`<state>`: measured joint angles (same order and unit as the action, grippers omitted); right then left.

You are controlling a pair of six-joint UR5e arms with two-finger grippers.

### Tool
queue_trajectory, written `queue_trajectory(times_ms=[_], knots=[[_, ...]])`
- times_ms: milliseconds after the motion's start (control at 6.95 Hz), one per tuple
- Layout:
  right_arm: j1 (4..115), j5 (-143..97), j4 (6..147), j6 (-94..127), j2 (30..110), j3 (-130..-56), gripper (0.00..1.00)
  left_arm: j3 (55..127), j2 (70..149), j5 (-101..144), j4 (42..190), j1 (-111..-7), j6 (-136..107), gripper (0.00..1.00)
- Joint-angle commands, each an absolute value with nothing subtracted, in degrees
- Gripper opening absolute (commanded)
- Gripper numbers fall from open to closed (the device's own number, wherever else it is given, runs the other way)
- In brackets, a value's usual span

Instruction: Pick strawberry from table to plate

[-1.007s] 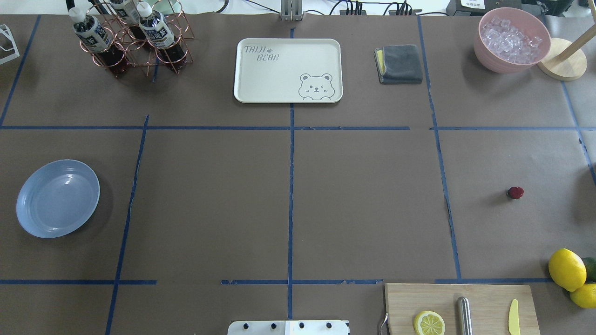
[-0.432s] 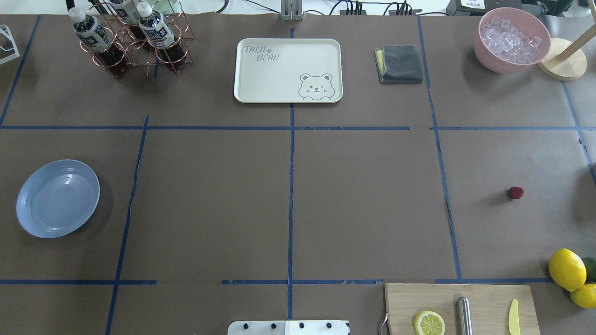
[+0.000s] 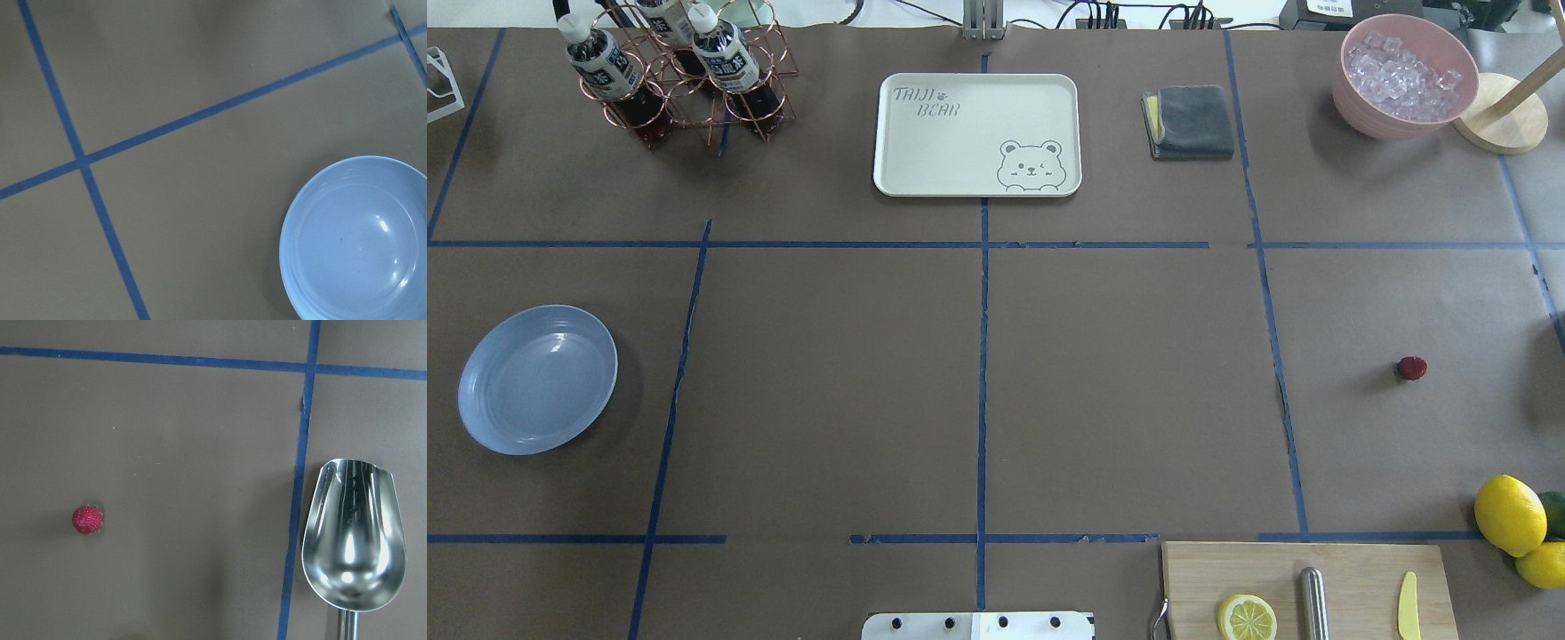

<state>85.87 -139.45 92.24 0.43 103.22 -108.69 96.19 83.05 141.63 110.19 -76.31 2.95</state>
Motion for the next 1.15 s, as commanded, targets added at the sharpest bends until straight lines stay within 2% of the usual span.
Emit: queue_trajectory(times_ms=[0, 719, 1007], knots=[[85.9, -139.7, 92.2, 0.4, 103.3, -108.6, 1.0, 89.2, 84.5, 140.2, 118.0, -71.4, 2.8, 1.0], [85.9, -139.7, 92.2, 0.4, 103.2, -108.6, 1.0, 84.8, 89.1, 137.0, 119.4, -62.8, -3.3, 0.98], [85.9, -139.7, 92.2, 0.4, 103.2, -108.6, 1.0, 84.8, 89.1, 136.3, 119.3, -62.0, -3.2, 0.89]])
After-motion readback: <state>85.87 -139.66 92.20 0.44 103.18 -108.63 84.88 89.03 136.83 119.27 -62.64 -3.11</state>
